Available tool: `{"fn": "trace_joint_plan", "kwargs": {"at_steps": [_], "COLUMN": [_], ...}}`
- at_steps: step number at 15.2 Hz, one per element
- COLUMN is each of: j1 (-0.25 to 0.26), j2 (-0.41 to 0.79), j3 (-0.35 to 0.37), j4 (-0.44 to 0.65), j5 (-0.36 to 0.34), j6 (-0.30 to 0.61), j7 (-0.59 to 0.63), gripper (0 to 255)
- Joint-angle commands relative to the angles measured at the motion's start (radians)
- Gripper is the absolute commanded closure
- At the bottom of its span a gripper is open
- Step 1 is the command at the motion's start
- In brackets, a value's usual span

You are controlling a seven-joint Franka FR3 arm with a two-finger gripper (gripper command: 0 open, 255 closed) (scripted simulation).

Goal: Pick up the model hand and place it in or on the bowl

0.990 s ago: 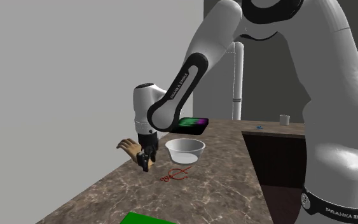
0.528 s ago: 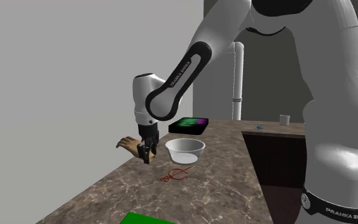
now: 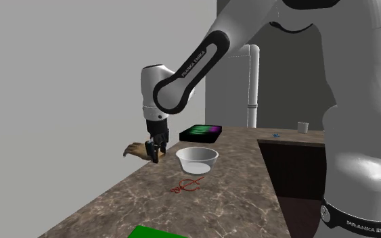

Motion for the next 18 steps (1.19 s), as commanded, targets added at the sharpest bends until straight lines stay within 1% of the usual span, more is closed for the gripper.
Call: {"fn": "trace_joint_plan", "kwargs": {"at_steps": [1,10,18], "j1": [-0.002,-0.002,-0.080], "j2": [-0.019,-0.081,-0.261], "j3": [0.001,0.007,-0.068], "j4": [0.013,0.052,-0.218], "j5": [0.006,0.033,0.013], "j6": [-0.006,-0.105,0.014], "j7": [-0.011,-0.044,-0.161], "gripper": [255,255,255]}}
